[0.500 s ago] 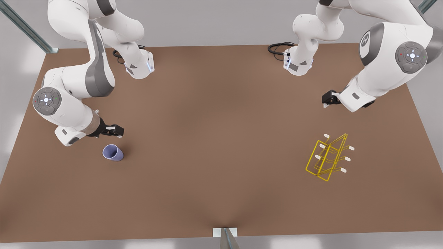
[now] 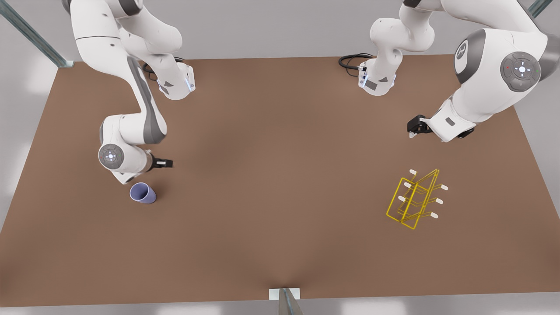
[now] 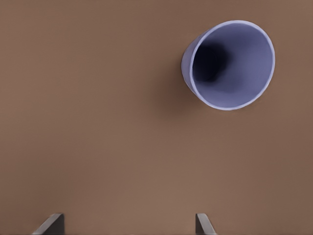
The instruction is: Place the cup on the cup holder
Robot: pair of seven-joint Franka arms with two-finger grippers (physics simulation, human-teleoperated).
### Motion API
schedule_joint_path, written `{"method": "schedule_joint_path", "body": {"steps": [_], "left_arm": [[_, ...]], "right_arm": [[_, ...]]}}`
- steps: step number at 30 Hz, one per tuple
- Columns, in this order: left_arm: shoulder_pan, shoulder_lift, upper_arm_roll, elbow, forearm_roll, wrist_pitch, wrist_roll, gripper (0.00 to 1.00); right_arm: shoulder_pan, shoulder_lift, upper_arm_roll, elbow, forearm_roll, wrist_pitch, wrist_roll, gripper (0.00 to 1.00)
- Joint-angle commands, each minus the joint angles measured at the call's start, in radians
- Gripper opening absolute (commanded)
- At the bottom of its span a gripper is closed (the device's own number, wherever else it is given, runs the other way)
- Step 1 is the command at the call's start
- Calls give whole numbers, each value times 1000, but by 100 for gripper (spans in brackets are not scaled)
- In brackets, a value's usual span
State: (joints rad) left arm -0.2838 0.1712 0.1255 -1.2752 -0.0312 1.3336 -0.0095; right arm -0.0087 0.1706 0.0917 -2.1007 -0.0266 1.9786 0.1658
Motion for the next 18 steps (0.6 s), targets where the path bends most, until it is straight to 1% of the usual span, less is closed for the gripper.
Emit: {"method": "schedule_joint_path", "body": {"steps": [1,2,3,7,11,14,18], "left_arm": [[0,-1,0,0,1,-1,10,100],[0,-2,0,0,1,-2,10,100],[0,-2,0,0,1,-4,10,100],[0,-2,0,0,1,-7,10,100],[-3,-2,0,0,1,-11,10,100],[-3,-2,0,0,1,-14,10,100],[-5,-2,0,0,1,-16,10,100]], "right_arm": [[-10,-26,0,-70,2,282,-89,100],[-25,-43,5,-136,4,359,-104,100],[-37,-51,5,-170,4,393,-109,100],[-54,-49,5,-237,4,464,-111,100],[-77,-40,5,-208,2,488,-161,100],[-103,15,5,-165,2,488,-262,100],[-99,43,3,-144,2,487,-269,100]]}}
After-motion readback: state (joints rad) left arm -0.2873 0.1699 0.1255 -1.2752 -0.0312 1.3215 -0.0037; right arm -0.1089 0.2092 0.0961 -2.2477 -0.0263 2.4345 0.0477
